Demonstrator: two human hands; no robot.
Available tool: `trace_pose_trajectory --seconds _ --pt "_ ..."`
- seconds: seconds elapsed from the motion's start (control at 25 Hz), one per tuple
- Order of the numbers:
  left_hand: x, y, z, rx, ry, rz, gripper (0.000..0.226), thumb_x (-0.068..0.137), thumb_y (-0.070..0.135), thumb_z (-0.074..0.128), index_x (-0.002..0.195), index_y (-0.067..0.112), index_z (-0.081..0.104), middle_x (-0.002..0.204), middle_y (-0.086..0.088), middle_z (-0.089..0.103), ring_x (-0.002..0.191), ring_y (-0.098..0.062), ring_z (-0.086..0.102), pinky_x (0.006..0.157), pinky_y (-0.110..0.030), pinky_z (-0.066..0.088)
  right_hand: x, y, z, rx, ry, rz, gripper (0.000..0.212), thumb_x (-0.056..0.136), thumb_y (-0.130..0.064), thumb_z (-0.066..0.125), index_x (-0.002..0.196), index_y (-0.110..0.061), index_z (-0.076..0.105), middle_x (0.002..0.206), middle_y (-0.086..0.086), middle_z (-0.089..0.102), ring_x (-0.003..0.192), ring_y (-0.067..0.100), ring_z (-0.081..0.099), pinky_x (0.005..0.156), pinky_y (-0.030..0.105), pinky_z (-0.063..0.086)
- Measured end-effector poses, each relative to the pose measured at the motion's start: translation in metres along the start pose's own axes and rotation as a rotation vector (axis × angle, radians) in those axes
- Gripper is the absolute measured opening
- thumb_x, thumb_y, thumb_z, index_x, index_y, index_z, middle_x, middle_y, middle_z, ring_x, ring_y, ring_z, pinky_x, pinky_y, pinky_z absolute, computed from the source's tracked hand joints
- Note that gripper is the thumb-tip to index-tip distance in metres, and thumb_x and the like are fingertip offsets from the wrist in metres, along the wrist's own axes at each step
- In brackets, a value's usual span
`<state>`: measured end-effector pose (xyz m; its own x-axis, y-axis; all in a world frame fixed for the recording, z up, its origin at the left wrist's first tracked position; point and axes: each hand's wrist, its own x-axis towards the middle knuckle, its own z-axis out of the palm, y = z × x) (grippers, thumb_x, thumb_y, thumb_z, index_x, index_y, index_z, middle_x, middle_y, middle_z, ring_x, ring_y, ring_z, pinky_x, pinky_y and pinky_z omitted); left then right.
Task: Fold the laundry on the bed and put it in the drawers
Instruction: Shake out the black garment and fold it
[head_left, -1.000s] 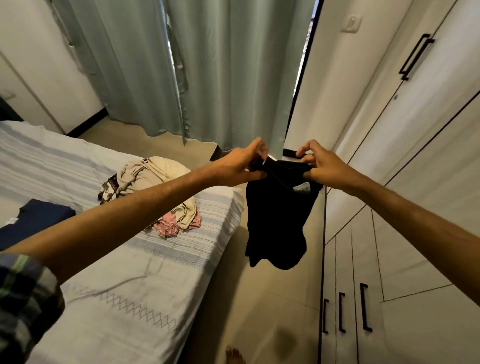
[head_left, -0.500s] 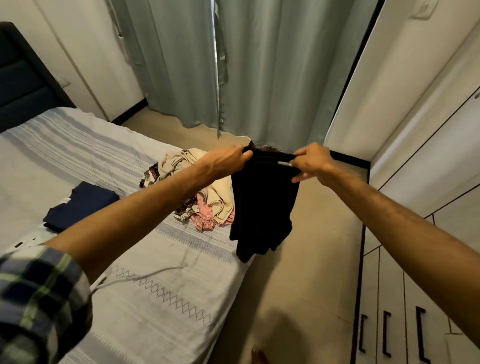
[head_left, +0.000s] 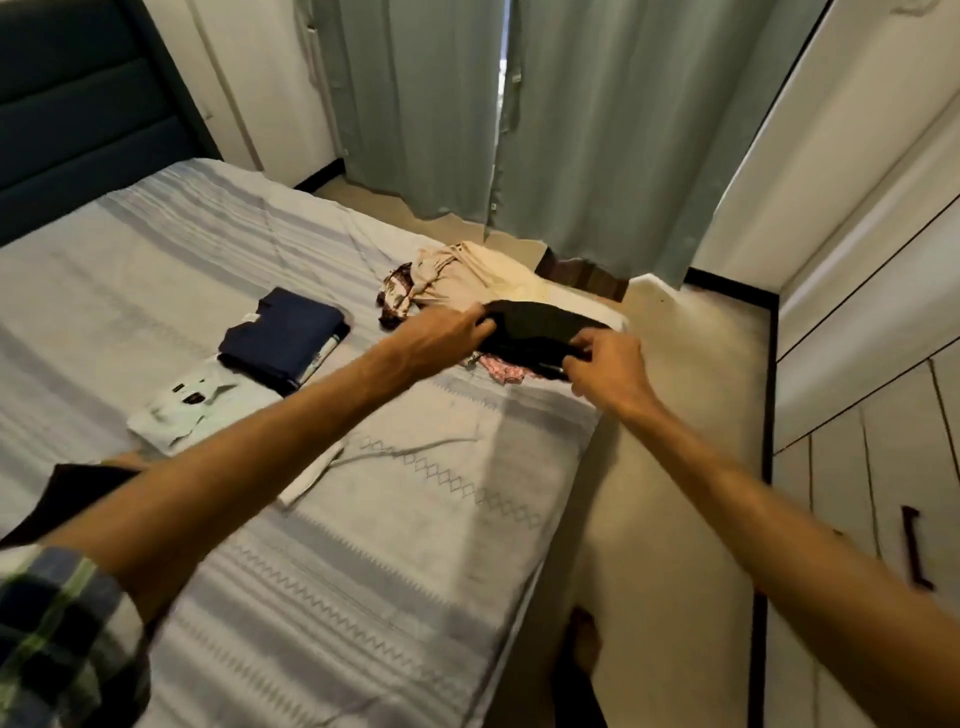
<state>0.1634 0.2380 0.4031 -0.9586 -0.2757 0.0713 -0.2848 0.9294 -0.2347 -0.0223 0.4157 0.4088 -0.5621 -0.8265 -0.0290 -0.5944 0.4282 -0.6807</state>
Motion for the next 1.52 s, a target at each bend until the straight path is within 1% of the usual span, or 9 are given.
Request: trace_pose_trajectory --seconds 0.2,0.4,0.64,0.8,0.92,1.12,1.24,1.4,1.52 --pt "-0.21 0.062 0.214 -0.089 -0.251 0.017 0.053 0.063 0.015 0.092 0.106 0.017 0.061 0.101 -0.009 0.064 0.045 -0.022 0.06 0.037 -0.027 0.032 -0.147 0.076 0.25 -0.224 -0.304 0.077 0.013 0.096 -0.015 0.059 0.106 -0.008 0.064 0.104 0.015 0.065 0.097 0.031 0.063 0.076 0.034 0.04" --pt "-0.42 0.164 0.38 -0.267 -0.58 -0.066 0.075 0.036 0.021 0.1 0.101 0.024 0.064 0.082 0.0 0.065 0.034 -0.015 0.052 0.031 -0.021 0.03 -0.3 0.147 0.447 -0.264 -0.763 0.192 0.022 0.096 -0.019 0.05 0.112 -0.012 0.063 0.114 0.013 0.066 0.101 0.026 0.062 0.074 0.027 0.036" --pt "-0.426 0.147 0.345 -0.396 -0.405 -0.069 0.047 0.077 0.021 0.079 0.114 0.028 0.052 0.095 0.004 0.059 0.046 -0.015 0.054 0.038 -0.026 0.032 -0.29 0.142 0.424 -0.141 -0.94 0.155 0.012 0.084 -0.032 0.056 0.074 -0.028 0.051 0.071 -0.008 0.056 0.069 0.013 0.058 0.062 0.035 0.049" --pt "-0.316 0.091 0.298 -0.691 -0.336 -0.241 0.039 0.095 0.023 0.056 0.129 0.033 0.041 0.098 0.013 0.054 0.064 -0.004 0.049 0.058 -0.028 0.039 -0.177 0.136 0.356 0.016 -1.093 0.231 0.012 0.1 -0.02 0.059 0.098 -0.015 0.069 0.08 -0.002 0.073 0.064 0.009 0.068 0.06 0.026 0.054" --pt "-0.218 0.054 0.307 -0.836 -0.181 -0.354 0.049 0.094 0.021 0.057 0.137 0.034 0.036 0.097 0.008 0.06 0.073 -0.01 0.056 0.063 -0.035 0.048 -0.073 0.158 0.315 0.168 -0.868 0.369 0.017 0.105 -0.025 0.055 0.094 -0.019 0.067 0.085 0.013 0.066 0.072 0.018 0.067 0.062 0.026 0.05" --pt "-0.117 0.044 0.418 -0.925 -0.177 -0.802 0.068 0.093 0.031 0.065 0.152 0.023 0.031 0.15 -0.011 0.041 0.13 -0.036 0.046 0.1 -0.051 0.046 0.04 0.253 0.346 0.578 -0.541 0.751 0.033 0.098 -0.042 0.053 0.117 -0.02 0.067 0.111 0.006 0.073 0.102 0.03 0.069 0.091 0.045 0.053" --pt "-0.141 0.076 0.473 -0.988 -0.286 -1.134 0.056 0.095 0.038 0.067 0.141 0.017 0.044 0.139 -0.015 0.047 0.127 -0.039 0.045 0.103 -0.049 0.042 0.038 0.287 0.375 0.588 -0.475 0.792 0.027 0.099 -0.037 0.06 0.117 -0.019 0.07 0.112 0.008 0.076 0.098 0.032 0.071 0.092 0.047 0.057" --pt "-0.187 0.099 0.487 -1.133 -0.138 -1.185 0.044 0.092 0.063 0.059 0.125 0.034 0.058 0.122 0.004 0.057 0.119 -0.022 0.051 0.103 -0.039 0.045 0.039 0.287 0.381 0.483 -0.403 0.723 0.023 0.096 -0.035 0.071 0.115 -0.023 0.067 0.107 0.003 0.076 0.09 0.023 0.075 0.081 0.038 0.063" --pt "-0.2 0.099 0.479 -1.191 -0.131 -1.193 0.034 0.092 0.055 0.069 0.121 0.039 0.06 0.119 0.009 0.059 0.118 -0.017 0.054 0.102 -0.037 0.047 0.036 0.274 0.388 0.461 -0.423 0.709 0.042 0.091 -0.037 0.078 0.123 -0.022 0.056 0.113 0.005 0.07 0.096 0.024 0.073 0.082 0.038 0.063"
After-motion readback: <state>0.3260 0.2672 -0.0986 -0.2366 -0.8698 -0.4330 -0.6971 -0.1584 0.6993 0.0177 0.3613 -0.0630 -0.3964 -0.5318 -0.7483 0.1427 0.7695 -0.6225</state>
